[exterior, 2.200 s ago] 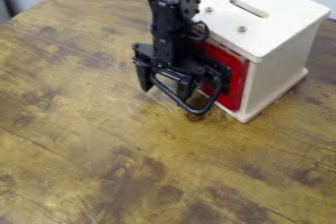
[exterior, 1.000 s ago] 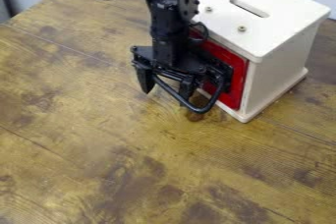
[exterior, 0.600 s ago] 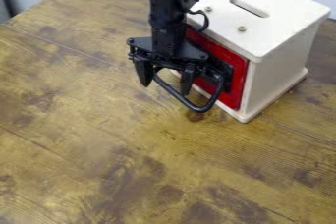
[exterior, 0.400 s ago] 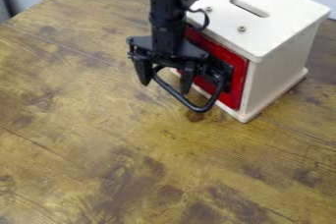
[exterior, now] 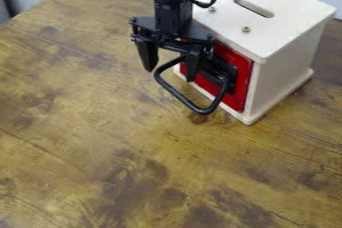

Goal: Close the drawer

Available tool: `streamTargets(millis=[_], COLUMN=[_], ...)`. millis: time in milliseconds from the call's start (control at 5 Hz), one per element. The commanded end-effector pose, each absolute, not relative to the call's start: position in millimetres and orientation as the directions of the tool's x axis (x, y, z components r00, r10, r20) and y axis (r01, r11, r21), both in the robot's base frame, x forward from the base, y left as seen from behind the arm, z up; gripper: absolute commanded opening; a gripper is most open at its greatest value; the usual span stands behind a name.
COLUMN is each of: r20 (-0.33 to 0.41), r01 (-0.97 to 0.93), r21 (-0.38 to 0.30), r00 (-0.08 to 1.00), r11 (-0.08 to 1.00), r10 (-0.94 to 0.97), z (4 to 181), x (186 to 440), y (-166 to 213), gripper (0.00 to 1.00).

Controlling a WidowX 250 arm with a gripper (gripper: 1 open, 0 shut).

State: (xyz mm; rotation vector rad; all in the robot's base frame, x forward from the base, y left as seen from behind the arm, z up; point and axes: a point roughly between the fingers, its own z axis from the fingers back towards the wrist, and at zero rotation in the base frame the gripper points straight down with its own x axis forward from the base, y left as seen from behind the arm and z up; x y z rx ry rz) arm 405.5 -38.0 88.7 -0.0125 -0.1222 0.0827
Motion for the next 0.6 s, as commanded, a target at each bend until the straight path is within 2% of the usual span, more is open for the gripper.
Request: streamTargets(millis=[0, 200, 400], r20=[0.222, 0.179, 0.177], r01=[-0.051, -0.045, -0.104], r21=[-0.022, -0.003, -0.004], r00=[0.973, 0.983, 0.979], r11=[0.998, 0.999, 0.995], r10=[0.054, 0.045, 0.104], z=[133.6, 133.4, 137.0], x=[404.8, 398.3, 386.1], y=[-36.9, -33.8, -27.1], gripper=[1.00, 1.00, 1.00])
